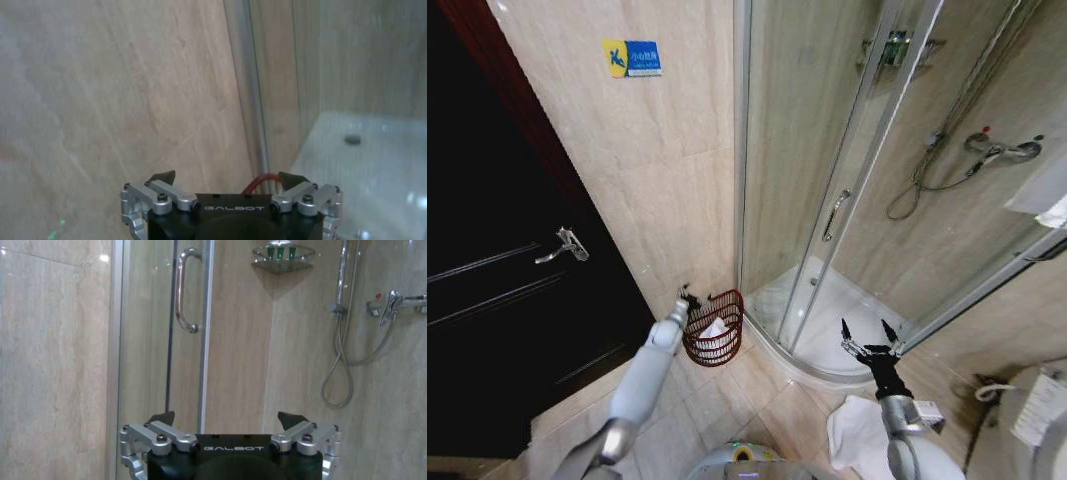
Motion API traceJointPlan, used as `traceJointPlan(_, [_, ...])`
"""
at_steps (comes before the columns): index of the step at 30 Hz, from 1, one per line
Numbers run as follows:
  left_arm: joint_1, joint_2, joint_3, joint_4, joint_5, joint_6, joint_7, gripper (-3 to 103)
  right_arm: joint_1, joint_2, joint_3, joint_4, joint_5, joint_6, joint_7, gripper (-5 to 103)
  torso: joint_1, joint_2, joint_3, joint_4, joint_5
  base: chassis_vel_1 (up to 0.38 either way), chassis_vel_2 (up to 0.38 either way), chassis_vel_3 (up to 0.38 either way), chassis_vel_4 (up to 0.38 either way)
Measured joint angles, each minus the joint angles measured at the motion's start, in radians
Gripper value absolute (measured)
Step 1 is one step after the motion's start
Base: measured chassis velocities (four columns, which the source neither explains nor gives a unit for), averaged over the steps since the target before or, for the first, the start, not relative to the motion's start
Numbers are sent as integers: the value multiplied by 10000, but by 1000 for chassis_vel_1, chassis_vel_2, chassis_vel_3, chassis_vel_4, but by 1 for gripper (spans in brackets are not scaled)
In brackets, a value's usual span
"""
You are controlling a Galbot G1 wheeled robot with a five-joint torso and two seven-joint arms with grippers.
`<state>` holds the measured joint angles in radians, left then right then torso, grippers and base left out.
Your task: Discard the used towel into the hamper.
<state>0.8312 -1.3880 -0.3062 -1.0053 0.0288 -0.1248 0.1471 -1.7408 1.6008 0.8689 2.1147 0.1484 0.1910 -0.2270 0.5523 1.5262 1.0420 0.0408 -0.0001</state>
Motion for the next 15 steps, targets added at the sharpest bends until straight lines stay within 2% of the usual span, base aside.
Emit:
traceJointPlan(1, [211, -106, -160, -122, -465, -431, -19, 100, 3, -14, 25, 0, 30, -3, 7, 100, -2, 0, 0, -1, 2, 0, 0, 0, 0])
traceJointPlan(2, [211, -106, -160, -122, -465, -431, -19, 100, 3, -14, 25, 0, 30, -3, 7, 100, -2, 0, 0, -1, 2, 0, 0, 0, 0])
traceJointPlan(5, [865, -357, -694, -1159, -1430, -1221, -323, 100, 11, 4, 18, 8, 75, -23, 18, 100, -2, 0, -1, -4, 2, 0, 0, 0, 0])
traceJointPlan(7, [1080, -384, -785, -1561, -1616, -1260, -458, 100, 17, 9, 8, 4, 73, -25, 19, 100, -1, 0, 0, -3, 1, 0, 0, 0, 0])
traceJointPlan(8, [1532, -386, -948, -2378, -1896, -1328, -736, 100, 38, 15, -22, -2, 61, -40, 19, 100, 0, 0, -1, -3, 1, 0, 0, 0, 0])
traceJointPlan(10, [2057, -348, -1207, -3174, -2027, -1500, -938, 100, 71, 16, -38, -1, 52, -74, 16, 100, -1, 0, -2, -2, 1, 0, 0, 0, 0])
traceJointPlan(11, [2057, -348, -1207, -3174, -2027, -1500, -938, 100, 71, 16, -38, -1, 52, -74, 16, 100, -1, 0, -2, -2, 1, 0, 0, 0, 0])
traceJointPlan(13, [2817, -142, -1695, -4322, -2385, -1625, -982, 100, 82, 6, -38, 36, 55, -106, 12, 100, -1, 0, -2, -2, 1, 0, 0, 0, 0])
traceJointPlan(15, [3040, -47, -1863, -4673, -2592, -1605, -983, 100, 67, -2, -33, 62, 63, -117, 7, 100, -2, 1, -2, 0, 1, 0, 0, 0, 0])
